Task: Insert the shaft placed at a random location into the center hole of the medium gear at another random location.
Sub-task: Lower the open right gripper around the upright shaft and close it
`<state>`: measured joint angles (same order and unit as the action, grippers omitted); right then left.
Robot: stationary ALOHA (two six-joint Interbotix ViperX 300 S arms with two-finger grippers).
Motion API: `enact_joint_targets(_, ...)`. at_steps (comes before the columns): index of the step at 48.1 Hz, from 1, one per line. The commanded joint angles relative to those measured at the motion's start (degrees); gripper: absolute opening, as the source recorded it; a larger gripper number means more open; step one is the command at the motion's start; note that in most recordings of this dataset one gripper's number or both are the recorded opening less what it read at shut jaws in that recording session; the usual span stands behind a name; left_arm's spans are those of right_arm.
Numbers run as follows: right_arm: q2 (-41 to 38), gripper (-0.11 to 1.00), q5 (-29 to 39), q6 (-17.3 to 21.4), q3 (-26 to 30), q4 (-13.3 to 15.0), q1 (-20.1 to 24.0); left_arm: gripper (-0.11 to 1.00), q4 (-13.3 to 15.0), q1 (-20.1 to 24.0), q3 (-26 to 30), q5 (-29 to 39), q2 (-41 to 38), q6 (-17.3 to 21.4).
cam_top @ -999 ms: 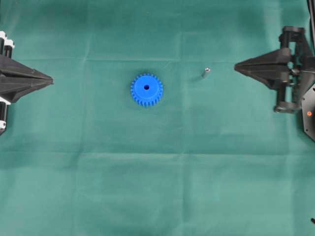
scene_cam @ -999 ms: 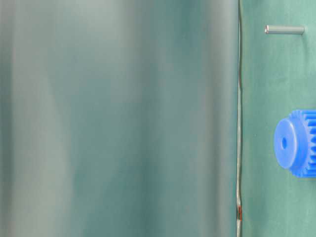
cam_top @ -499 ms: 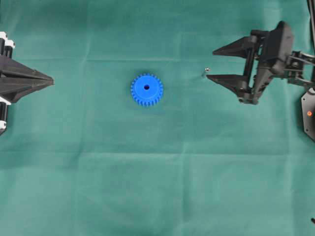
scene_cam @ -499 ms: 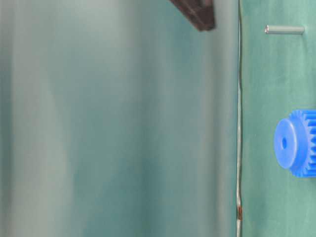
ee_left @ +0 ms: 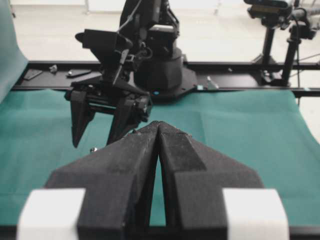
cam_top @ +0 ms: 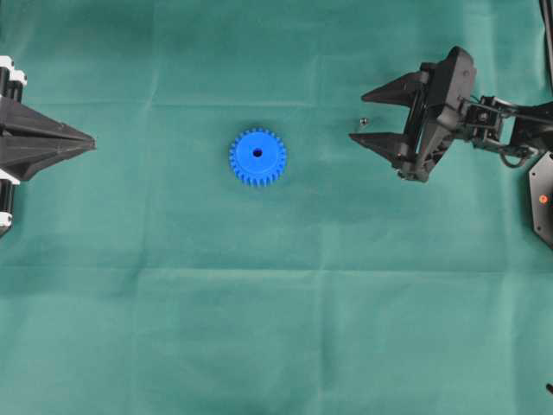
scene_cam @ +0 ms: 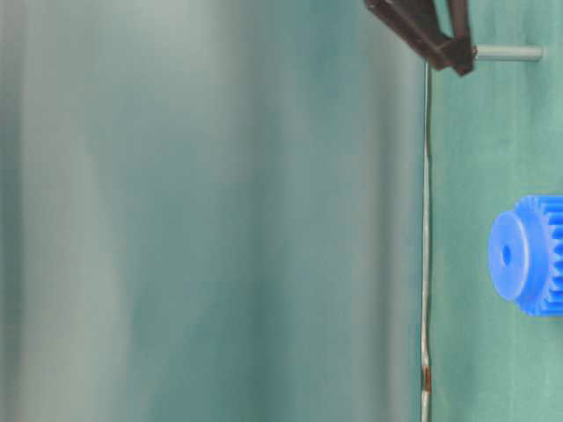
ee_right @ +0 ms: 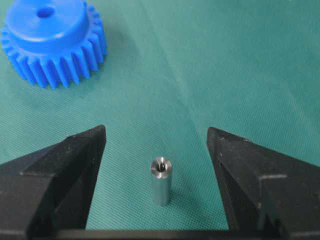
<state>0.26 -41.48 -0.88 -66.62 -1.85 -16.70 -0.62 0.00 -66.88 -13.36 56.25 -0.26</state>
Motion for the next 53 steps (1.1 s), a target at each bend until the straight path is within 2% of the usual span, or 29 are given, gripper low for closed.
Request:
enact_joint_targets(1, -1.3, 0.82, -2.3, -0.7, 1.0, -0.4, -0.4, 0.00, -0.2, -0.1, 1.3, -0.2, -0.4, -0.1)
enact_joint_targets(12, -3.3, 0.80, -3.0, -0.7, 1.3, -0.5, -0.3, 0.00, -0.1, -0.1, 1.3, 0.0, -0.4, -0.1)
enact_joint_targets(22, -3.3, 0.72, -3.0, -0.6, 1.1, -0.5, -0.3, 0.00, -0.2, -0.1, 1.3, 0.0, -0.4, -0.1)
enact_joint_targets(27, -3.3, 0.57, -3.1, -0.7, 1.4, -0.4, -0.3, 0.00, -0.1, -0.1, 1.2, 0.0, -0.4, -0.1)
enact_joint_targets(32, -3.3, 0.29, -3.0, -0.7, 1.3, -0.3, -0.3, 0.00, -0.2, -0.1, 1.2, 0.3, -0.4, -0.1)
enact_joint_targets(35, -3.3, 0.14, -2.7, -0.7, 1.3, -0.3, -0.4, 0.00, -0.1, -0.1, 1.3, 0.3, -0.4, -0.1)
enact_joint_targets(36, -3.3, 0.12, -2.7, -0.7, 1.2, -0.3, -0.4, 0.00, -0.2, -0.1, 1.3, 0.4, -0.4, -0.1)
enact_joint_targets(53, -3.2, 0.12, -2.5, -0.6, 1.7, -0.3, -0.3, 0.00, -0.2, -0.1, 1.3, 0.5, -0.4, -0.1)
